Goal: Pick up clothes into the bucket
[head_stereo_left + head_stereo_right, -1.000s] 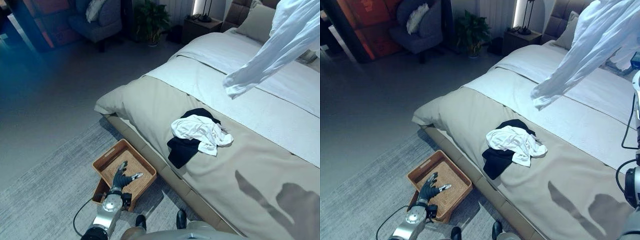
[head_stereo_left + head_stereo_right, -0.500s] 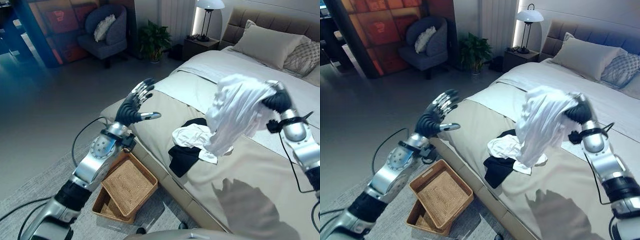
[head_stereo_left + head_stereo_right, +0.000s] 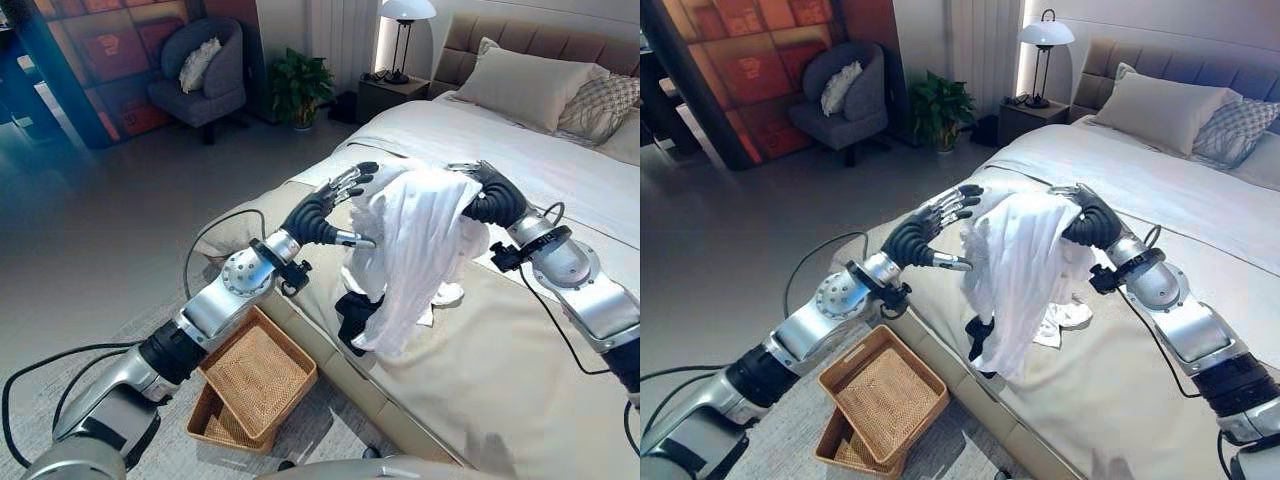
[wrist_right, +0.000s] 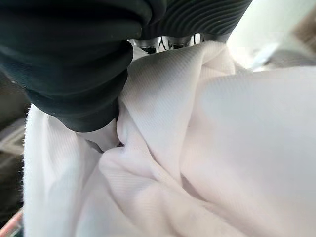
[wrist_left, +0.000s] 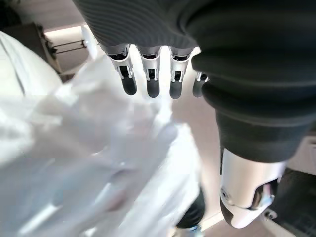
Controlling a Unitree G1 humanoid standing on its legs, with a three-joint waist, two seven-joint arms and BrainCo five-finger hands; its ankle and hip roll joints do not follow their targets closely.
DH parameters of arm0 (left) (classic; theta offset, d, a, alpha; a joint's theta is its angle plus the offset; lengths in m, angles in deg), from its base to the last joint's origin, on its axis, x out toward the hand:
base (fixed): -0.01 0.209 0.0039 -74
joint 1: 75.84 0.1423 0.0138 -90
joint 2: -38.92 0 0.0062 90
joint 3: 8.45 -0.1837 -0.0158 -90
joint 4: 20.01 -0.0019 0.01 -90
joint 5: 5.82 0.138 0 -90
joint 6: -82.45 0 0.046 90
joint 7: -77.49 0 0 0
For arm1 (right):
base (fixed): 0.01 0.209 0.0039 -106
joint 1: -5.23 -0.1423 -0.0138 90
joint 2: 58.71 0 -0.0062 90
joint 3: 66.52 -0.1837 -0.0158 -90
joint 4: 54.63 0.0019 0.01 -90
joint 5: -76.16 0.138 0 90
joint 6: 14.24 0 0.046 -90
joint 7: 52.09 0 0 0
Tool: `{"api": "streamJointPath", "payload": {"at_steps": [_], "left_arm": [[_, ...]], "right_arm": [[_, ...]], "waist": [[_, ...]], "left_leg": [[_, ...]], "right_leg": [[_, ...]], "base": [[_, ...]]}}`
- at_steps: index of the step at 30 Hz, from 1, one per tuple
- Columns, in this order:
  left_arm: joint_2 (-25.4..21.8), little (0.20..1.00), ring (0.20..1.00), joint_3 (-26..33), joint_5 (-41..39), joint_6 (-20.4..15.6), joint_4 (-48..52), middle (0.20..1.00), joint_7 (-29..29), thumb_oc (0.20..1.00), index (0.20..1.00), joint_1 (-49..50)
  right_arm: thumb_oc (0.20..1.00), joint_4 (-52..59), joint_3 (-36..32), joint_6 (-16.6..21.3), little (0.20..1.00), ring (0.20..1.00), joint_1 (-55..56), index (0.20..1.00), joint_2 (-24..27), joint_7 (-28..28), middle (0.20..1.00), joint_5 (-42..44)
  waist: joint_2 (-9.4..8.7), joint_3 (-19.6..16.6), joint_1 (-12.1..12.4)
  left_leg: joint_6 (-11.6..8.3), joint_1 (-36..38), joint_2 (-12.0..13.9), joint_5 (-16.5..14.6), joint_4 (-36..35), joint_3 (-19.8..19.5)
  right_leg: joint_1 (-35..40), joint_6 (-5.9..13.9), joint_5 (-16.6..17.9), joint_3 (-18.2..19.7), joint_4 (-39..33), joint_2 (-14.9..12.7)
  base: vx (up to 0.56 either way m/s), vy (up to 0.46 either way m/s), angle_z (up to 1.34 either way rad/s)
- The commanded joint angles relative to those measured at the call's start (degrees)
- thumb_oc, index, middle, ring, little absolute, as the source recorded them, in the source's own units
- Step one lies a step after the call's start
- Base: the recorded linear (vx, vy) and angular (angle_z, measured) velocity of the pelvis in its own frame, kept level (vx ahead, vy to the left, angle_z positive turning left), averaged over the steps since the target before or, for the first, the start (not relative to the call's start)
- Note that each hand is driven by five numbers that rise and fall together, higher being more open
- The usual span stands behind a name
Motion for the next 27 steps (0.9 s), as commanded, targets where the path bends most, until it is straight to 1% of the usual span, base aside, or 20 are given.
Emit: {"api": "streamJointPath", "payload": {"at_steps": [1, 6, 11, 12, 14, 18, 19, 20, 21, 23, 27], "left_arm": [[0.3, 1.000, 1.000, -1.9, 1.9, -1.6, -4.2, 1.000, -0.5, 1.000, 1.000, -8.0], [1.8, 1.000, 1.000, -3.1, 2.6, -1.5, -5.0, 1.000, -0.1, 1.000, 1.000, -9.4], [3.0, 1.000, 1.000, -4.1, 2.1, -1.2, -5.1, 1.000, -0.2, 1.000, 1.000, -10.4], [3.6, 1.000, 1.000, -4.8, 2.4, -1.1, -5.2, 1.000, -0.1, 1.000, 1.000, -11.4], [3.9, 1.000, 1.000, -5.1, 3.6, -1.1, -5.3, 1.000, 0.2, 1.000, 1.000, -12.2], [4.9, 1.000, 1.000, -5.1, 9.1, -0.8, -6.2, 1.000, 1.2, 1.000, 1.000, -13.4], [4.9, 1.000, 1.000, -5.1, 9.1, -0.8, -6.2, 1.000, 1.2, 1.000, 1.000, -13.4], [6.0, 1.000, 1.000, -5.2, 9.8, -0.8, -6.9, 1.000, 1.2, 1.000, 1.000, -13.5], [6.1, 1.000, 1.000, -5.2, 9.8, -0.8, -6.9, 1.000, 1.2, 1.000, 1.000, -13.5], [7.5, 1.000, 1.000, -5.5, 10.7, -0.4, -7.9, 1.000, 1.2, 1.000, 1.000, -13.9], [8.2, 1.000, 1.000, -5.7, 12.8, -0.1, -8.5, 1.000, 1.0, 1.000, 1.000, -14.5]], "right_arm": [[0.200, 4.0, -0.9, 5.2, 0.200, 0.200, -8.5, 0.200, 0.4, -0.9, 0.200, 5.3], [0.200, 8.1, 1.6, 5.9, 0.200, 0.200, -10.5, 0.200, -1.2, 1.2, 0.200, 9.4], [0.200, 10.3, 5.1, 5.3, 0.200, 0.200, -12.5, 0.200, -1.3, 3.4, 0.200, 12.9], [0.200, 10.6, 6.8, 5.0, 0.200, 0.200, -13.7, 0.200, -1.5, 4.3, 0.200, 15.0], [0.200, 11.0, 8.0, 4.7, 0.200, 0.200, -14.4, 0.200, -1.7, 5.1, 0.200, 17.2], [0.200, 12.8, 10.3, 3.7, 0.200, 0.200, -15.1, 0.200, -2.5, 7.9, 0.200, 23.1], [0.200, 12.8, 10.3, 3.7, 0.200, 0.200, -15.1, 0.200, -2.5, 7.9, 0.200, 23.1], [0.200, 14.0, 11.5, 3.3, 0.200, 0.200, -15.1, 0.200, -3.1, 9.4, 0.200, 26.1], [0.200, 14.0, 11.5, 3.3, 0.200, 0.200, -15.1, 0.200, -3.1, 9.4, 0.200, 26.1], [0.200, 15.3, 12.9, 2.6, 0.200, 0.200, -15.4, 0.200, -4.1, 10.7, 0.200, 29.2], [0.200, 16.9, 13.6, 2.4, 0.200, 0.200, -15.7, 0.200, -4.7, 11.6, 0.200, 31.7]], "waist": [[-2.98, -1.7, 0.8], [-3.05, -1.5, 0.8], [-3.14, -1.4, 0.8], [-3.19, -1.3, 0.8], [-3.26, -1.4, 0.8], [-3.51, -1.2, 0.8], [-3.51, -1.2, 0.8], [-3.62, -1.1, 0.9], [-3.61, -1.1, 0.9], [-3.72, -1.0, 0.9], [-3.69, -0.9, 1.0]], "left_leg": [[-0.23, 0.7, -0.3, -4.5, 3.2, -0.9], [-0.15, 0.4, -0.5, -4.5, 3.4, -0.9], [-0.10, 0.1, -0.5, -4.5, 3.6, -1.0], [-0.08, -0.1, -0.5, -4.4, 3.7, -1.0], [-0.05, -0.2, -0.5, -4.4, 3.7, -1.1], [0.01, -0.5, -0.6, -4.4, 3.8, -1.2], [0.01, -0.5, -0.6, -4.4, 3.8, -1.2], [0.11, -0.7, -0.7, -4.4, 3.9, -1.4], [0.11, -0.7, -0.7, -4.4, 3.9, -1.4], [0.23, -0.9, -0.8, -4.4, 4.0, -1.5], [0.33, -1.0, -0.9, -4.4, 4.0, -1.6]], "right_leg": [[0.9, 5.33, -2.1, -1.4, 3.7, -4.9], [0.7, 5.32, -2.0, -1.4, 3.8, -5.0], [0.5, 5.33, -2.0, -1.2, 3.8, -5.0], [0.3, 5.36, -1.9, -1.2, 3.8, -5.1], [0.2, 5.33, -1.9, -1.3, 3.9, -5.1], [-0.2, 5.29, -1.9, -1.2, 4.1, -5.0], [-0.2, 5.29, -1.9, -1.2, 4.1, -5.0], [-0.3, 5.28, -1.9, -1.2, 4.3, -5.1], [-0.4, 5.28, -1.9, -1.2, 4.3, -5.1], [-0.5, 5.27, -1.9, -1.2, 4.4, -5.2], [-0.7, 5.29, -1.8, -1.2, 4.4, -5.3]], "base": [[0.00, 0.000, 0.00], [0.00, 0.000, 0.00], [0.00, 0.000, 0.00], [0.00, 0.000, 0.00], [0.00, 0.000, 0.00], [0.00, 0.000, 0.00], [0.00, 0.000, 0.00], [0.00, 0.000, 0.00], [0.00, 0.000, 0.00], [0.00, 0.000, 0.00], [0.00, 0.000, 0.00]]}}
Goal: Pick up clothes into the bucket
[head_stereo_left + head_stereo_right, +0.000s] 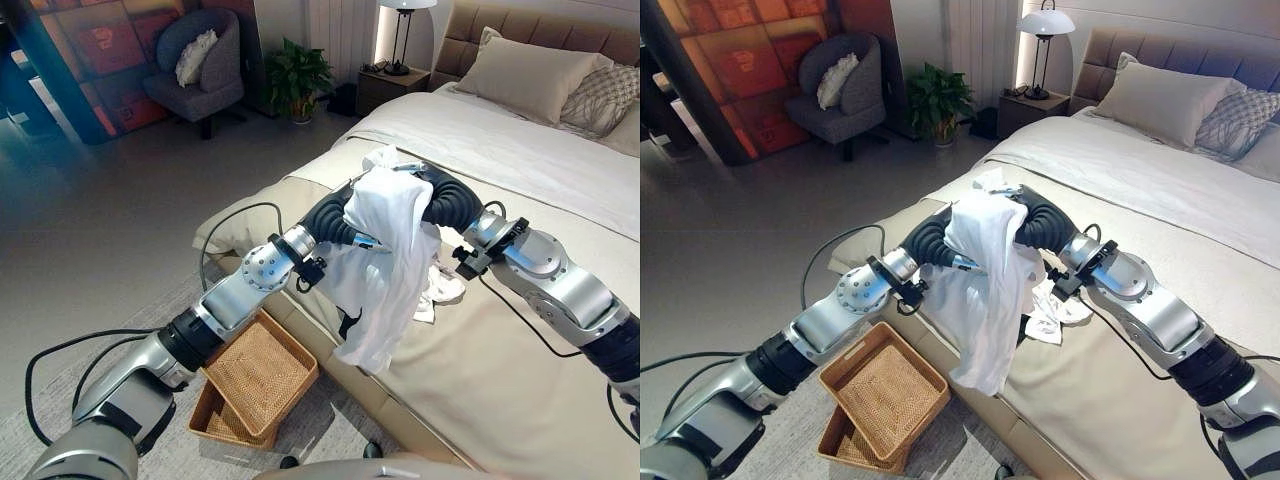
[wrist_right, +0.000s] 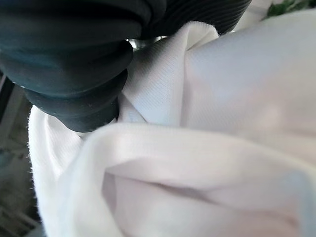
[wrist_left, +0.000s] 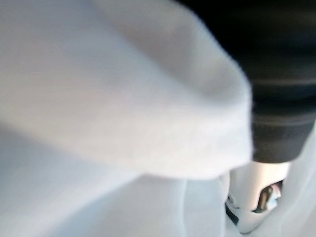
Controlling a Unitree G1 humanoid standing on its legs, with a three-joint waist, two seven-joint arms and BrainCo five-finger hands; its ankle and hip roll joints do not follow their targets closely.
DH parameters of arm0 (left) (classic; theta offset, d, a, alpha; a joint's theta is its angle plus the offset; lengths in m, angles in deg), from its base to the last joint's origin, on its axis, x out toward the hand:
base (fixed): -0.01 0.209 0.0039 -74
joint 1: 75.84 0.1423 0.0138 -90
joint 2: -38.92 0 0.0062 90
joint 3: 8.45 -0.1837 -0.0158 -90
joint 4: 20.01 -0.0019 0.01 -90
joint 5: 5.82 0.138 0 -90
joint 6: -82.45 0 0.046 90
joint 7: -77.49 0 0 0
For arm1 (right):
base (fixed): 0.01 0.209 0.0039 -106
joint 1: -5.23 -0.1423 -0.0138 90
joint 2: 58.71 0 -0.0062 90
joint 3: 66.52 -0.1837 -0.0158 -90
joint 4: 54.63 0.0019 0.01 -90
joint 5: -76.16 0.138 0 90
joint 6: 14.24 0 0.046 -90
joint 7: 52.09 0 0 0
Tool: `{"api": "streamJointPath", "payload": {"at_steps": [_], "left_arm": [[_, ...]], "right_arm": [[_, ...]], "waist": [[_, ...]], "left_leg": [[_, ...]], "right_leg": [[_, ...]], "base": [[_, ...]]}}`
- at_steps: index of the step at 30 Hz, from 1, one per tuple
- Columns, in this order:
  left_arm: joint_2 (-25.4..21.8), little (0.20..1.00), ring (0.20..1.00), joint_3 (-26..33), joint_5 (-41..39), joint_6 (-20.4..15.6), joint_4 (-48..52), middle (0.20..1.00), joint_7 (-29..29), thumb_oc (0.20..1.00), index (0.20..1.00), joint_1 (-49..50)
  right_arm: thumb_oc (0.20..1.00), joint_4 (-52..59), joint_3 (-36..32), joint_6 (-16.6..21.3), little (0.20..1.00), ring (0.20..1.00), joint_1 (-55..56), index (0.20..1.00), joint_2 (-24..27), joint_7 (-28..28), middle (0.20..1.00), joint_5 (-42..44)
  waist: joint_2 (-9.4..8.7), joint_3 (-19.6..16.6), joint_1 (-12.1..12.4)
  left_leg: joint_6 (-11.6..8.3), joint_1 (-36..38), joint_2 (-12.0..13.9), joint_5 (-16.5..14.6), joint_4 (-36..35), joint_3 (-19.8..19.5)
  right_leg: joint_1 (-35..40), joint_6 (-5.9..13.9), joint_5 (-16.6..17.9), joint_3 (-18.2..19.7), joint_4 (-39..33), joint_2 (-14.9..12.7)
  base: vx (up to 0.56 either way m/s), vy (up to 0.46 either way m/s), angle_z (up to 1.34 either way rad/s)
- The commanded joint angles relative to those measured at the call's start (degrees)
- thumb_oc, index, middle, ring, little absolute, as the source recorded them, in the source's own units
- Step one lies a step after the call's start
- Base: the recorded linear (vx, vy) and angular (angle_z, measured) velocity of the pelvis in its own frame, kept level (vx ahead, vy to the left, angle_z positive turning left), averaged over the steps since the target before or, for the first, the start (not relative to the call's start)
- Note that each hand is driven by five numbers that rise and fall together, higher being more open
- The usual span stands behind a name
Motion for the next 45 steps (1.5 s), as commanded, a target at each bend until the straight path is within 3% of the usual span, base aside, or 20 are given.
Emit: {"api": "streamJointPath", "payload": {"at_steps": [1, 2, 3, 4, 7, 9, 10, 11, 18, 24, 27, 28, 33, 34, 35, 39, 45], "left_arm": [[4.3, 0.831, 0.831, -4.1, 4.6, -1.0, -5.5, 0.831, -0.1, 0.831, 0.831, -11.0], [4.5, 0.485, 0.485, -4.0, 4.7, -0.9, -5.6, 0.485, -0.1, 0.485, 0.485, -10.9], [4.5, 0.410, 0.410, -4.1, 4.7, -0.9, -5.6, 0.410, -0.1, 0.410, 0.410, -10.9], [4.1, 0.200, 0.200, -3.3, 5.1, -1.1, -5.3, 0.200, -0.1, 0.200, 0.200, -10.1], [3.6, 0.200, 0.200, -2.5, 4.5, -1.3, -4.8, 0.200, -0.1, 0.200, 0.200, -9.0], [3.3, 0.200, 0.200, -2.2, 4.1, -1.3, -4.3, 0.200, 0.0, 0.200, 0.200, -8.6], [2.6, 0.200, 0.200, -1.3, 2.7, -1.4, -3.2, 0.200, 0.1, 0.200, 0.200, -7.4], [2.1, 0.200, 0.200, -1.0, 2.3, -1.5, -2.6, 0.200, 0.1, 0.200, 0.200, -6.9], [-1.9, 0.200, 0.200, 4.3, -0.6, -1.8, 1.8, 0.200, 0.5, 0.200, 0.200, -1.4], [-5.4, 0.200, 0.200, 13.1, -2.3, -2.1, 3.8, 0.200, 0.8, 0.200, 0.200, 10.1], [-5.2, 0.200, 0.200, 15.2, -2.8, -2.3, 4.3, 0.200, 1.2, 0.200, 0.200, 13.1], [-2.2, 0.200, 0.200, 13.5, -3.4, -1.7, -1.2, 0.200, 3.5, 0.200, 0.200, 9.5], [-1.2, 0.200, 0.200, 17.3, -2.4, -2.9, -2.4, 0.200, 6.2, 0.200, 0.200, 6.7], [-4.0, 0.200, 0.200, 24.0, -1.4, -3.2, 3.9, 0.200, 6.4, 0.200, 0.200, 13.5], [-4.0, 0.200, 0.200, 26.2, -1.6, -3.3, 4.5, 0.200, 6.4, 0.200, 0.200, 16.3], [-4.8, 0.200, 0.200, 33.2, 0.4, -4.2, 5.6, 0.200, 7.4, 0.200, 0.200, 21.0], [-2.1, 0.200, 0.200, 41.7, 2.8, -4.8, 3.6, 0.200, 10.5, 0.200, 0.200, 27.5]], "right_arm": [[0.200, 12.3, 2.1, 4.6, 0.200, 0.200, -9.1, 0.200, -4.4, 3.0, 0.200, 5.6], [0.200, 12.5, 1.9, 4.6, 0.200, 0.200, -9.1, 0.200, -4.6, 3.0, 0.200, 5.7], [0.200, 12.5, 1.8, 4.6, 0.200, 0.200, -9.1, 0.200, -4.6, 3.0, 0.200, 5.7], [0.200, 12.8, 0.7, 4.8, 0.200, 0.200, -8.3, 0.200, -5.6, 2.7, 0.200, 5.6], [0.200, 12.8, -0.2, 5.1, 0.200, 0.200, -7.6, 0.200, -6.2, 2.4, 0.200, 5.2], [0.297, 12.9, -0.6, 5.1, 0.297, 0.297, -7.2, 0.297, -6.4, 2.2, 0.297, 5.0], [0.689, 13.1, -1.7, 5.2, 0.689, 0.689, -6.3, 0.689, -6.7, 1.6, 0.689, 4.1], [1.000, 13.0, -2.3, 5.2, 1.000, 1.000, -5.7, 1.000, -6.9, 1.3, 1.000, 3.7], [1.000, 12.5, -8.0, 5.8, 1.000, 1.000, -1.1, 1.000, -7.0, -0.8, 1.000, -0.9], [1.000, 10.8, -14.5, 5.3, 1.000, 1.000, 6.3, 1.000, -7.9, -2.3, 1.000, -2.6], [1.000, 10.3, -16.5, 6.0, 1.000, 1.000, 10.3, 1.000, -9.0, -2.7, 1.000, -2.1], [1.000, 9.3, -15.7, 6.6, 1.000, 1.000, 10.8, 1.000, -10.9, -2.6, 1.000, -2.2], [1.000, 5.8, -19.6, 6.0, 1.000, 1.000, 15.8, 1.000, -11.4, -4.5, 1.000, -4.8], [1.000, 5.7, -25.0, 5.1, 1.000, 1.000, 21.2, 1.000, -12.4, -4.3, 1.000, -6.3], [1.000, 4.1, -25.4, 5.0, 1.000, 1.000, 22.7, 1.000, -13.4, -4.5, 1.000, -7.5], [1.000, -3.1, -29.0, 4.0, 1.000, 1.000, 27.9, 1.000, -18.4, -6.5, 1.000, -11.1], [1.000, -17.8, -31.1, 3.9, 1.000, 1.000, 34.3, 1.000, -28.2, -10.8, 1.000, -19.2]], "waist": [[-3.78, -1.2, 0.8], [-3.76, -1.2, 0.8], [-3.76, -1.2, 0.8], [-3.71, -1.2, 0.9], [-3.67, -1.3, 1.0], [-3.66, -1.3, 1.0], [-3.60, -1.3, 1.0], [-3.59, -1.3, 1.1], [-3.54, -1.4, 1.5], [-3.56, -1.5, 2.2], [-3.53, -1.3, 2.4], [-3.56, -1.3, 1.8], [-3.42, -1.0, 1.4], [-3.38, -0.6, 1.9], [-3.47, -0.7, 2.0], [-3.38, 0.1, 2.2], [-3.61, 2.6, 2.6]], "left_leg": [[0.45, -0.3, -0.8, -4.4, 4.0, -1.6], [0.48, -0.4, -0.9, -4.4, 4.1, -1.6], [0.48, -0.4, -0.9, -4.4, 4.1, -1.6], [0.59, -0.4, -0.9, -4.5, 4.2, -1.5], [0.64, -0.4, -0.9, -4.5, 4.2, -1.5], [0.67, -0.4, -0.9, -4.6, 4.2, -1.5], [0.75, -0.4, -1.0, -4.6, 4.2, -1.6], [0.77, -0.5, -1.0, -4.6, 4.2, -1.6], [0.90, -0.5, -1.2, -4.8, 4.3, -1.9], [1.00, -0.5, -1.3, -4.9, 4.2, -2.3], [0.93, -0.1, -1.3, -5.3, 4.0, -2.5], [0.88, 0.0, -1.3, -5.3, 3.9, -2.6], [0.97, 0.0, -1.5, -5.2, 3.7, -2.7], [1.08, -0.3, -1.6, -5.2, 3.7, -3.1], [1.09, -0.3, -1.7, -5.3, 3.6, -3.2], [1.25, -0.9, -1.9, -5.5, 3.8, -3.3], [1.60, -4.3, -2.5, -5.7, 5.8, -3.8]], "right_leg": [[0.2, 5.10, -1.6, -1.2, 4.4, -5.2], [0.2, 5.10, -1.6, -1.2, 4.4, -5.2], [0.2, 5.10, -1.6, -1.2, 4.4, -5.2], [0.1, 5.14, -1.5, -1.1, 4.4, -5.3], [0.2, 5.12, -1.5, -1.0, 4.3, -5.3], [0.2, 5.10, -1.5, -1.0, 4.3, -5.4], [0.2, 5.08, -1.5, -1.0, 4.3, -5.4], [0.2, 5.07, -1.5, -0.9, 4.3, -5.4], [0.2, 5.07, -1.6, -1.1, 4.3, -5.5], [0.5, 5.01, -1.7, -1.4, 4.3, -5.7], [0.9, 5.01, -2.2, -1.6, 4.3, -5.6], [0.8, 5.05, -2.3, -1.5, 4.4, -5.6], [0.7, 5.05, -2.4, -1.7, 4.5, -5.7], [0.7, 5.01, -2.4, -2.0, 4.5, -5.8], [0.7, 5.03, -2.5, -2.1, 4.5, -5.8], [0.1, 4.98, -2.6, -2.3, 4.8, -6.0], [-2.6, 4.74, -2.6, -2.4, 6.1, -6.2]], "base": [[0.00, 0.000, 0.00], [0.00, 0.000, 0.00], [0.00, 0.000, 0.00], [0.00, 0.000, 0.00], [0.00, 0.000, 0.00], [0.00, 0.000, 0.00], [0.00, 0.000, 0.00], [0.00, 0.000, 0.00], [0.00, 0.000, 0.00], [0.00, 0.000, 0.00], [0.01, 0.000, 0.02], [0.05, 0.005, 0.05], [0.01, 0.009, 0.05], [0.00, 0.000, 0.00], [0.00, 0.000, 0.00], [-0.01, 0.012, 0.04], [-0.06, 0.029, 0.07]]}}
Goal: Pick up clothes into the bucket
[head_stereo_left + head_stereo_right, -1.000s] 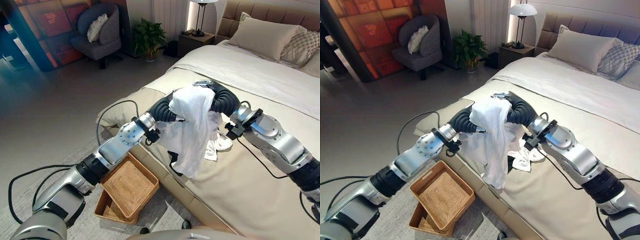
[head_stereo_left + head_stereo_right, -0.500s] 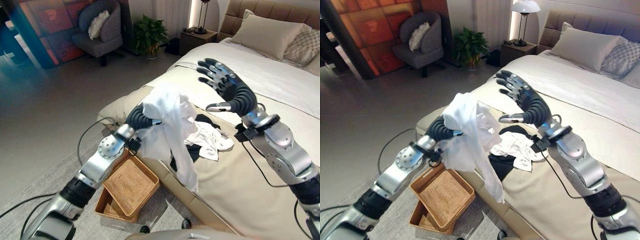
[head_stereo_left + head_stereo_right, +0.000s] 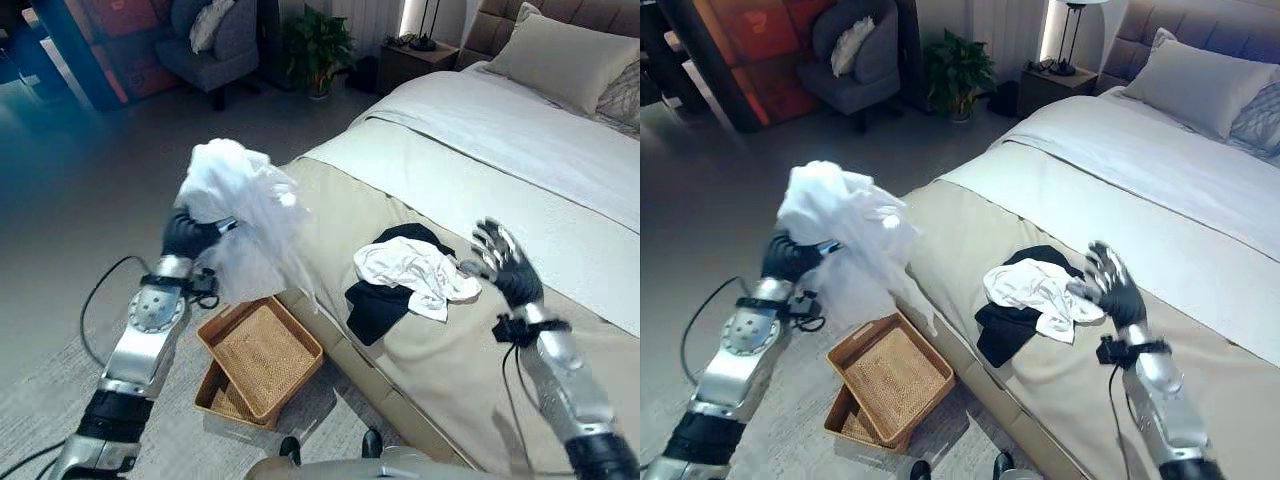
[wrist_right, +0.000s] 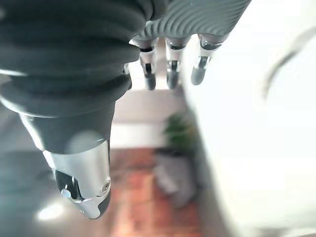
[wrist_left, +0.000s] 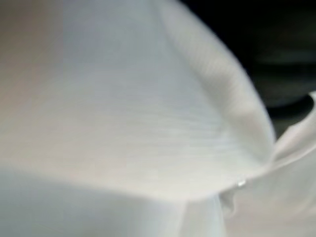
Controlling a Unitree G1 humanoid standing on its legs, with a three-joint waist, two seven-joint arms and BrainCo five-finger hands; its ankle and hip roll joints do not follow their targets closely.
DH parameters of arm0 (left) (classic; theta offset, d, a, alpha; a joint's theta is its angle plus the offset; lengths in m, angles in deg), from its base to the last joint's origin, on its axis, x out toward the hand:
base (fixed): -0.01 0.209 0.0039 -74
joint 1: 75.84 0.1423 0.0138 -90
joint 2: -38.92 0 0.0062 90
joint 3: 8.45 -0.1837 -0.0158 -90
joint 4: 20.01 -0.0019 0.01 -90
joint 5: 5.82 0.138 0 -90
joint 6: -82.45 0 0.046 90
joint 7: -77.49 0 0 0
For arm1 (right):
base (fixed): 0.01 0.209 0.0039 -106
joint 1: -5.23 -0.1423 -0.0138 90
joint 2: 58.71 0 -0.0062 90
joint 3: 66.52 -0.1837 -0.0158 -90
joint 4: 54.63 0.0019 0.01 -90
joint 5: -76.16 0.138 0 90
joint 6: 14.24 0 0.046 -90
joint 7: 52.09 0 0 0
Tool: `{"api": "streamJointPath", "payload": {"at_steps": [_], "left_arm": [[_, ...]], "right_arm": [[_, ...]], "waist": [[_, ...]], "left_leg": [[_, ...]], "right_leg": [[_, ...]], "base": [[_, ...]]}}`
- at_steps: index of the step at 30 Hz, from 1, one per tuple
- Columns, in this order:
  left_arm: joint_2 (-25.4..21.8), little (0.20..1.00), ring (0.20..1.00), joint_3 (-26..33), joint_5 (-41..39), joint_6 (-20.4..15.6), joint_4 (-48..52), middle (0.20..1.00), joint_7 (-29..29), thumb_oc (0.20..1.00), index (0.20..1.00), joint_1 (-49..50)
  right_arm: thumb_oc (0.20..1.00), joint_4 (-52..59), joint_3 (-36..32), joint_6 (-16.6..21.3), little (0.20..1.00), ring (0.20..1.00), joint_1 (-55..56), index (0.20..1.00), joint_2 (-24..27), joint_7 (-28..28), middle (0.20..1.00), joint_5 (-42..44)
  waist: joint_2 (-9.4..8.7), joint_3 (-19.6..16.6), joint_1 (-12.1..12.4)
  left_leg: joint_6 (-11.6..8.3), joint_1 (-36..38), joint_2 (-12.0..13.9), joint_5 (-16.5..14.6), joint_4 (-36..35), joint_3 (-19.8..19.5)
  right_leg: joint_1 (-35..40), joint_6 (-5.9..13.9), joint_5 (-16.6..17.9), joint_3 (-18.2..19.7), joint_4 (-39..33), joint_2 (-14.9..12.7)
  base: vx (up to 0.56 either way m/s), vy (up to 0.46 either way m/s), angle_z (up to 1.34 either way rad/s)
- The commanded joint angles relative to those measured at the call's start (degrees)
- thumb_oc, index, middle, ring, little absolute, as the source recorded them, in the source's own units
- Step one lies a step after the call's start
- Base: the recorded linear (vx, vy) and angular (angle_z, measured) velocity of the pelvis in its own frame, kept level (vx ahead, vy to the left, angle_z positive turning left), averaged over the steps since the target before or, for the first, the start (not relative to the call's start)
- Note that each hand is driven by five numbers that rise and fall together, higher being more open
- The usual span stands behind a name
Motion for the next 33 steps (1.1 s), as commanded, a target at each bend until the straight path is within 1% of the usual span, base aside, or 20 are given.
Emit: {"api": "streamJointPath", "payload": {"at_steps": [1, 3, 6, 8, 9, 10, 13, 18, 25, 27, 29, 30, 31, 33], "left_arm": [[-0.5, 0.200, 0.200, 5.1, 2.4, -4.7, -1.7, 0.200, 2.9, 0.200, 0.200, -2.1], [-0.1, 0.200, 0.200, 6.9, 3.6, -4.6, -2.9, 0.200, 4.1, 0.200, 0.200, -1.0], [0.4, 0.200, 0.200, 8.9, 5.5, -4.9, -5.6, 0.200, 7.5, 0.200, 0.200, -0.4], [0.5, 0.200, 0.200, 9.4, 5.8, -5.1, -6.5, 0.200, 8.2, 0.200, 0.200, -0.2], [0.4, 0.200, 0.200, 10.1, 6.6, -5.3, -9.4, 0.200, 10.4, 0.200, 0.200, -0.5], [0.2, 0.200, 0.200, 10.3, 7.0, -5.4, -11.0, 0.200, 11.4, 0.200, 0.200, -0.8], [-0.4, 0.200, 0.200, 10.1, 7.0, -5.5, -15.7, 0.200, 14.0, 0.200, 0.200, -2.4], [-2.8, 0.200, 0.200, 8.8, 6.3, -5.7, -21.5, 0.200, 16.5, 0.200, 0.200, -5.6], [-6.9, 0.200, 0.200, 6.4, 6.1, -5.5, -26.8, 0.200, 19.3, 0.200, 0.200, -10.9], [-7.9, 0.200, 0.200, 5.5, 5.8, -5.3, -28.9, 0.200, 19.8, 0.200, 0.200, -12.9], [-8.6, 0.200, 0.200, 5.1, 5.7, -5.3, -29.3, 0.200, 20.0, 0.200, 0.200, -13.9], [-9.6, 0.200, 0.200, 3.9, 5.4, -5.2, -30.6, 0.200, 20.5, 0.200, 0.200, -16.2], [-9.9, 0.200, 0.200, 3.2, 5.2, -5.0, -31.5, 0.200, 20.6, 0.200, 0.200, -17.6], [-10.6, 0.200, 0.200, 1.8, 4.2, -5.2, -33.2, 0.200, 21.1, 0.200, 0.200, -20.5]], "right_arm": [[1.000, -4.6, -1.2, 2.1, 1.000, 1.000, -0.6, 1.000, -3.2, -3.3, 1.000, -4.5], [1.000, -9.1, -0.8, 1.7, 1.000, 1.000, -0.1, 1.000, -5.2, -4.2, 1.000, -6.6], [1.000, -18.6, 0.5, 1.6, 1.000, 1.000, 0.0, 1.000, -7.6, -6.0, 1.000, -10.1], [1.000, -20.4, 1.1, 1.8, 1.000, 1.000, 0.0, 1.000, -8.0, -6.0, 1.000, -10.8], [1.000, -25.5, 2.7, 2.0, 1.000, 1.000, 0.2, 1.000, -7.8, -6.5, 1.000, -14.1], [1.000, -28.1, 3.7, 2.1, 1.000, 1.000, 0.2, 1.000, -8.0, -6.6, 1.000, -15.6], [1.000, -32.5, 5.5, 2.1, 1.000, 1.000, 0.3, 1.000, -7.6, -7.1, 1.000, -18.0], [1.000, -35.2, 7.5, 2.4, 1.000, 1.000, -0.4, 1.000, -6.9, -8.0, 1.000, -19.8], [1.000, -33.7, 9.7, 4.1, 1.000, 1.000, -2.4, 1.000, -6.2, -9.3, 1.000, -18.6], [1.000, -33.0, 10.1, 4.7, 1.000, 1.000, -3.0, 1.000, -6.3, -9.8, 1.000, -18.0], [1.000, -32.3, 10.1, 4.8, 1.000, 1.000, -3.1, 1.000, -6.1, -10.0, 1.000, -17.7], [1.000, -31.6, 10.3, 5.4, 1.000, 1.000, -3.5, 1.000, -5.8, -10.6, 1.000, -17.0], [1.000, -31.3, 10.5, 5.5, 1.000, 1.000, -3.6, 1.000, -5.8, -10.8, 1.000, -16.7], [1.000, -30.9, 10.6, 6.0, 1.000, 1.000, -3.9, 1.000, -5.4, -11.4, 1.000, -16.2]], "waist": [[-3.02, 0.1, 0.6], [-3.34, 1.3, 0.9], [-3.90, 3.4, 1.0], [-4.07, 3.8, 1.0], [-4.48, 5.4, 1.0], [-4.74, 6.0, 1.1], [-5.57, 8.0, 0.9], [-7.22, 10.8, 0.7], [-10.28, 14.5, -0.1], [-11.15, 16.1, -0.2], [-11.43, 16.6, -0.4], [-11.94, 17.9, -0.6], [-12.14, 18.5, -0.9], [-12.15, 19.9, -1.2]], "left_leg": [[1.55, -3.5, -1.8, -5.1, 6.3, -2.2], [1.62, -5.3, -1.9, -5.2, 7.6, -2.4], [1.74, -8.4, -2.2, -5.3, 9.8, -2.6], [1.76, -9.5, -2.2, -5.5, 10.5, -2.6], [1.76, -11.2, -2.4, -5.5, 11.7, -2.7], [1.73, -12.4, -2.4, -5.6, 12.5, -2.8], [1.71, -14.9, -2.3, -6.0, 14.9, -2.8], [1.82, -19.7, -1.8, -7.5, 19.7, -2.5], [2.19, -26.4, -0.5, -9.7, 26.8, -2.0], [2.32, -29.1, 0.1, -11.1, 30.3, -2.0], [2.40, -30.4, 0.2, -11.4, 31.4, -2.1], [2.72, -33.7, 0.2, -12.2, 34.5, -2.4], [2.96, -35.2, 0.1, -12.7, 35.9, -2.5], [3.35, -38.7, -0.2, -13.5, 39.3, -2.9]], "right_leg": [[-2.4, 4.40, -1.8, -0.8, 6.3, -5.5], [-3.8, 4.37, -1.8, -0.8, 6.9, -5.5], [-6.3, 4.34, -1.6, -0.6, 8.1, -5.6], [-7.3, 4.34, -1.6, -0.4, 8.6, -5.6], [-8.7, 4.31, -1.4, -0.2, 9.3, -5.8], [-9.7, 4.34, -1.4, -0.2, 9.8, -5.8], [-11.5, 4.46, -1.2, 0.0, 10.8, -6.2], [-14.9, 4.67, -0.7, 1.2, 12.0, -6.2], [-20.3, 5.00, -0.2, 3.6, 14.1, -5.8], [-22.4, 5.10, -0.4, 4.0, 15.8, -5.6], [-23.7, 5.11, -0.5, 4.1, 16.6, -5.4], [-26.8, 4.99, -1.1, 4.4, 19.1, -5.2], [-28.1, 4.84, -1.6, 4.4, 20.6, -5.1], [-31.2, 4.50, -2.6, 4.4, 23.7, -5.2]], "base": [[-0.10, 0.023, 0.00], [-0.09, 0.022, -0.01], [-0.09, 0.023, 0.00], [-0.06, 0.033, 0.01], [-0.08, 0.059, 0.01], [-0.08, 0.058, 0.01], [-0.05, 0.043, 0.02], [-0.05, 0.034, -0.02], [-0.07, 0.025, -0.10], [-0.10, 0.024, -0.11], [-0.09, 0.029, -0.10], [-0.10, 0.037, -0.11], [-0.13, 0.050, -0.14], [-0.09, 0.025, -0.07]]}}
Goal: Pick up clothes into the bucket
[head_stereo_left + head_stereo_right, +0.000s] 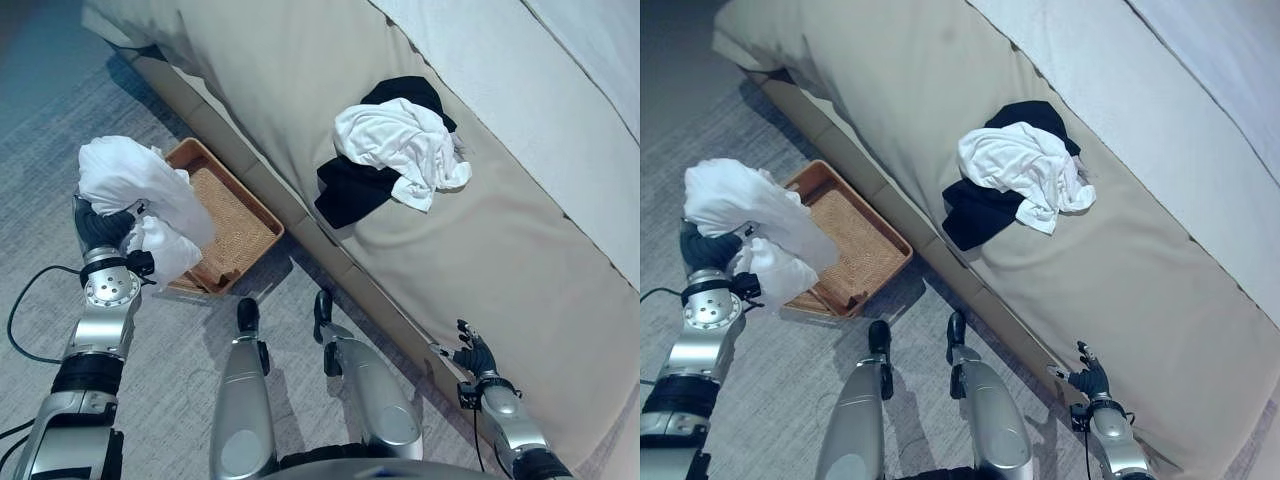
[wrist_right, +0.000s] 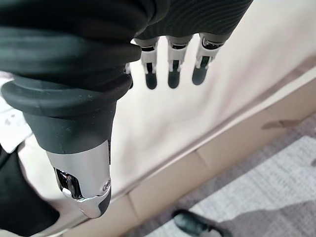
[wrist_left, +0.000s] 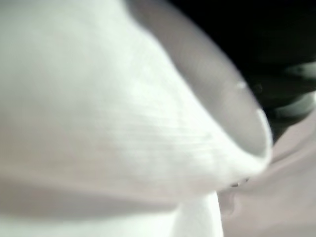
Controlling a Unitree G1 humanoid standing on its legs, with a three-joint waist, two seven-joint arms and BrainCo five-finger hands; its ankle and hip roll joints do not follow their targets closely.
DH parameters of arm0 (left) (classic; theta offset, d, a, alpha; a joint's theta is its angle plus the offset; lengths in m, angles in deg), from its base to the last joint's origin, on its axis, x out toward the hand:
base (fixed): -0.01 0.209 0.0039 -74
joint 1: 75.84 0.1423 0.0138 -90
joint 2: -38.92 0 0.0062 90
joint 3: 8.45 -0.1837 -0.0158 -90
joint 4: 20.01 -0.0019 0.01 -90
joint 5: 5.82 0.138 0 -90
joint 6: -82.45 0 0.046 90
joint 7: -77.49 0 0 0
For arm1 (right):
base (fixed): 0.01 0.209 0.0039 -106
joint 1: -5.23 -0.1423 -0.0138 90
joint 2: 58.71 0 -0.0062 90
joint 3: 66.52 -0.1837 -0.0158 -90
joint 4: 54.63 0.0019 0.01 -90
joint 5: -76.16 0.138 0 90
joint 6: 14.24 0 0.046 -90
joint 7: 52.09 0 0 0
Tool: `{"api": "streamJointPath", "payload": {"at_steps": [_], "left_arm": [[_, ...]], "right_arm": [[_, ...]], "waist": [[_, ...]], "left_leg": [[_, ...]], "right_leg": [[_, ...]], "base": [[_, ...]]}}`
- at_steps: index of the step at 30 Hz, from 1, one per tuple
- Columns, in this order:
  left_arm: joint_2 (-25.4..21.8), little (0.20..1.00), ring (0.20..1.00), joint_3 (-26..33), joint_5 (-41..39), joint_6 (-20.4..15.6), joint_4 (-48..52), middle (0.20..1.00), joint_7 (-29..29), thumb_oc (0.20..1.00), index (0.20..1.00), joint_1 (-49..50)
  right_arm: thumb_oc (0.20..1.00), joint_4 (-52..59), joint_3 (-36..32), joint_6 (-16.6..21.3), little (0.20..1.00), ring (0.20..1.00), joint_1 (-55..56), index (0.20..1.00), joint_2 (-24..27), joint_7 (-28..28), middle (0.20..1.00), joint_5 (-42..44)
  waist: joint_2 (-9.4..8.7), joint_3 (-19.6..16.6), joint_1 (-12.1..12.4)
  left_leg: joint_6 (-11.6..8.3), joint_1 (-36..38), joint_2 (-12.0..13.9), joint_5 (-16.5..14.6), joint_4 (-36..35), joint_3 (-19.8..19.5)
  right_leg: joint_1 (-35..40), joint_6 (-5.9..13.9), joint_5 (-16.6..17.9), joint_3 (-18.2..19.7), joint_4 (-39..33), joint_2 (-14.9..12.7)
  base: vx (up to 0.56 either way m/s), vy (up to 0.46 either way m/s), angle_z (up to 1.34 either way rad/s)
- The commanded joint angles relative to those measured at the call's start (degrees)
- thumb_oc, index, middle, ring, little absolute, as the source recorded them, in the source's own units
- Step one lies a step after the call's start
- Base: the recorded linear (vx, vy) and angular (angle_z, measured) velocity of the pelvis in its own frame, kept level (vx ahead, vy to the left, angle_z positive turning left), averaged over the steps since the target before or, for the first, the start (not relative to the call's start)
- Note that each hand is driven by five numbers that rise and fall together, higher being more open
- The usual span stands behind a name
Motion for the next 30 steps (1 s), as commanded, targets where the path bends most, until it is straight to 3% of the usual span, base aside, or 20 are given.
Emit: {"api": "streamJointPath", "payload": {"at_steps": [1, 5, 6, 8, 9, 10, 17, 30], "left_arm": [[-3.6, 0.200, 0.200, -0.4, -1.8, -3.7, -0.1, 0.200, 2.6, 0.200, 0.200, -5.0], [-4.7, 0.200, 0.200, -3.5, -2.8, -3.6, -1.9, 0.200, 3.3, 0.200, 0.200, -10.0], [-4.8, 0.200, 0.200, -4.0, -2.9, -3.5, -2.5, 0.200, 3.5, 0.200, 0.200, -10.6], [-5.1, 0.200, 0.200, -4.9, -3.7, -3.1, -4.0, 0.200, 3.6, 0.200, 0.200, -12.2], [-5.5, 0.416, 0.416, -5.5, -3.9, -3.0, -4.6, 0.416, 3.5, 0.416, 0.416, -13.2], [-5.6, 1.000, 1.000, -5.9, -3.8, -2.5, -5.4, 1.000, 3.6, 1.000, 1.000, -13.9], [-4.7, 1.000, 1.000, -6.7, -6.4, -1.8, -10.3, 1.000, 3.4, 1.000, 1.000, -16.2], [-2.4, 1.000, 1.000, -5.7, -4.8, -1.6, -10.8, 1.000, 2.6, 1.000, 1.000, -13.0]], "right_arm": [[1.000, 3.5, 2.8, 2.8, 1.000, 1.000, 1.0, 1.000, 3.0, -2.3, 1.000, 1.9], [1.000, 4.0, 2.6, 3.4, 1.000, 1.000, 1.1, 1.000, 3.9, -3.9, 1.000, 2.4], [1.000, 4.0, 2.8, 3.5, 1.000, 1.000, 1.2, 1.000, 4.0, -4.2, 1.000, 2.5], [1.000, 4.5, 3.0, 3.7, 1.000, 1.000, 1.1, 1.000, 4.3, -4.9, 1.000, 2.7], [1.000, 4.8, 3.0, 3.7, 1.000, 1.000, 0.9, 1.000, 4.5, -5.2, 1.000, 2.9], [1.000, 5.0, 3.1, 3.8, 1.000, 1.000, 0.8, 1.000, 4.5, -5.3, 1.000, 3.0], [1.000, 5.7, 3.9, 4.0, 1.000, 1.000, -0.2, 1.000, 4.8, -6.7, 1.000, 3.3], [1.000, 7.9, 4.8, 4.3, 1.000, 1.000, -3.9, 1.000, 5.8, -6.9, 1.000, 2.7]], "waist": [[-1.69, 1.0, -0.7], [-1.10, 1.0, -1.9], [-0.85, 1.0, -1.9], [-0.97, 1.0, -2.3], [-0.95, 1.0, -2.3], [-0.97, 1.0, -2.4], [-1.23, 1.0, -2.9], [-0.16, 1.0, -2.5]], "left_leg": [[1.99, -3.2, -2.2, -4.7, 7.7, -3.5], [2.21, -10.5, -2.8, -5.6, 12.2, -4.3], [2.07, -10.6, -2.6, -7.7, 13.4, -4.9], [2.08, -13.2, -2.6, -8.0, 14.9, -5.5], [2.07, -14.3, -2.5, -8.0, 15.5, -5.7], [2.11, -15.2, -2.5, -7.9, 15.7, -5.8], [2.20, -18.1, -2.1, -7.9, 16.7, -6.0], [1.02, -13.6, -2.0, -3.8, 7.3, -5.6]], "right_leg": [[-1.0, 4.68, -2.3, 1.4, 5.3, -5.5], [-8.4, 3.98, -3.8, 0.8, 10.2, -5.7], [-8.7, 4.31, -5.6, 1.0, 11.7, -5.2], [-11.3, 4.18, -5.9, 0.9, 12.7, -5.0], [-12.4, 4.18, -5.9, 0.7, 13.3, -5.1], [-13.3, 4.18, -5.9, 0.4, 13.6, -5.0], [-16.1, 4.21, -5.7, 0.1, 13.7, -4.6], [-13.3, 4.36, -3.4, -0.5, 7.3, -4.8]], "base": [[-0.06, 0.013, 0.04], [-0.03, 0.009, 0.19], [0.07, -0.021, 0.12], [0.03, -0.037, 0.04], [-0.01, -0.038, 0.05], [-0.01, -0.027, 0.05], [0.00, -0.009, 0.00], [0.00, 0.000, 0.00]]}}
